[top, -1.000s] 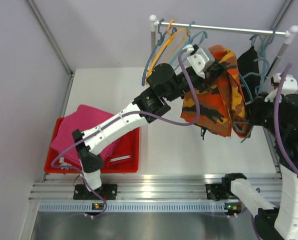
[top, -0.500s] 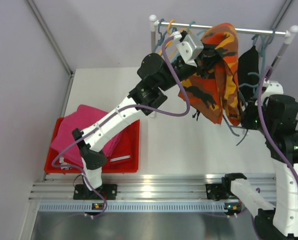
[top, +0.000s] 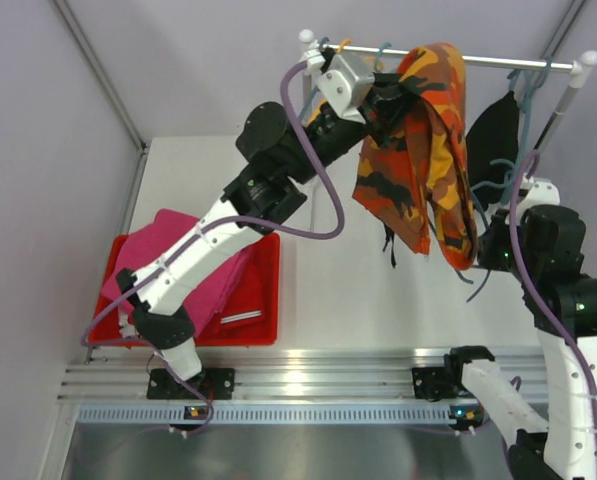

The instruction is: Remove the trousers from the hanger

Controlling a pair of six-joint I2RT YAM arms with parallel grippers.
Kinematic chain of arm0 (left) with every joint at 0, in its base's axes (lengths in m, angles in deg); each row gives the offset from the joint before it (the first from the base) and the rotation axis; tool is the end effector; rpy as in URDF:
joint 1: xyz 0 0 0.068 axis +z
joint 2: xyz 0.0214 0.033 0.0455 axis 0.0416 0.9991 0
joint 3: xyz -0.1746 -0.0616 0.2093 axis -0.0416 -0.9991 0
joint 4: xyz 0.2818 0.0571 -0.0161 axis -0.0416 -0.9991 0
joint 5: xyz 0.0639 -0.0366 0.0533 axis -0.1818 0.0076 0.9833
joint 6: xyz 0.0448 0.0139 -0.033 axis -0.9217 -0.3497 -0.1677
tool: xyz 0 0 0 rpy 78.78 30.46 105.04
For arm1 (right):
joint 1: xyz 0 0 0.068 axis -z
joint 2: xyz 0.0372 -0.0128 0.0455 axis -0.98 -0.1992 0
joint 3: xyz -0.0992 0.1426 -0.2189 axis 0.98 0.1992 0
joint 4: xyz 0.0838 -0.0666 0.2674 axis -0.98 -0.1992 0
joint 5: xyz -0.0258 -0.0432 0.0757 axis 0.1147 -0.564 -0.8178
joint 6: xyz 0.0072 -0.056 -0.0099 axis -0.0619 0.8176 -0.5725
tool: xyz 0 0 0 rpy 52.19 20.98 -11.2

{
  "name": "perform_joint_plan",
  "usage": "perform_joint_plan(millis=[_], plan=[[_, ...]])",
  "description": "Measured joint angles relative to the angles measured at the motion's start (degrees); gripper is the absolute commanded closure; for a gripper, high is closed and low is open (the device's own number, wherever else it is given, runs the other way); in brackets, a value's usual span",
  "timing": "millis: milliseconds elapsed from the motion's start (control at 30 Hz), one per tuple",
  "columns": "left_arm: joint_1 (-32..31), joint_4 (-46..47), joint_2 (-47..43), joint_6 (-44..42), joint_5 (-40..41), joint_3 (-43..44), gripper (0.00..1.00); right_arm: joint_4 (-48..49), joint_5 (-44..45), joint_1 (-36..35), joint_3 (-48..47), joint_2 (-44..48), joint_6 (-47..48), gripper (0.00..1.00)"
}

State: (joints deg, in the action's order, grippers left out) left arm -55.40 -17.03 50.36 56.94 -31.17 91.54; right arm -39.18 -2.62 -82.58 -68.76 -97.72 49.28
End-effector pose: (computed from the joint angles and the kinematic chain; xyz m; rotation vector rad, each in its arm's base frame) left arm 0.2008 -0.3299 0.6160 0.6487 0.7752 -0.8957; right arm 0.1215 0.0065 0.4329 0.1574 2.1414 0.0895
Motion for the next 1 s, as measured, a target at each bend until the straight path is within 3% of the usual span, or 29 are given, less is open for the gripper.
perform_joint_plan(millis=[300, 567, 1000], plan=[[0.0, -10.0, -19.3, -5.2, 10.1, -9.9, 1.0, 2.1, 0.9, 0.0, 0.2, 1.5, -1.3, 1.0], [0.0, -16.7, -38.6, -10.3, 23.9, -21.2, 1.0, 2.6, 2.2, 0.0, 1.6, 1.1, -2.0, 1.0], [0.0, -32.1, -52.4, -19.0, 50.6, -28.3, 1.0, 4.2, 4.8, 0.0, 4.8, 1.0, -3.0, 1.0]])
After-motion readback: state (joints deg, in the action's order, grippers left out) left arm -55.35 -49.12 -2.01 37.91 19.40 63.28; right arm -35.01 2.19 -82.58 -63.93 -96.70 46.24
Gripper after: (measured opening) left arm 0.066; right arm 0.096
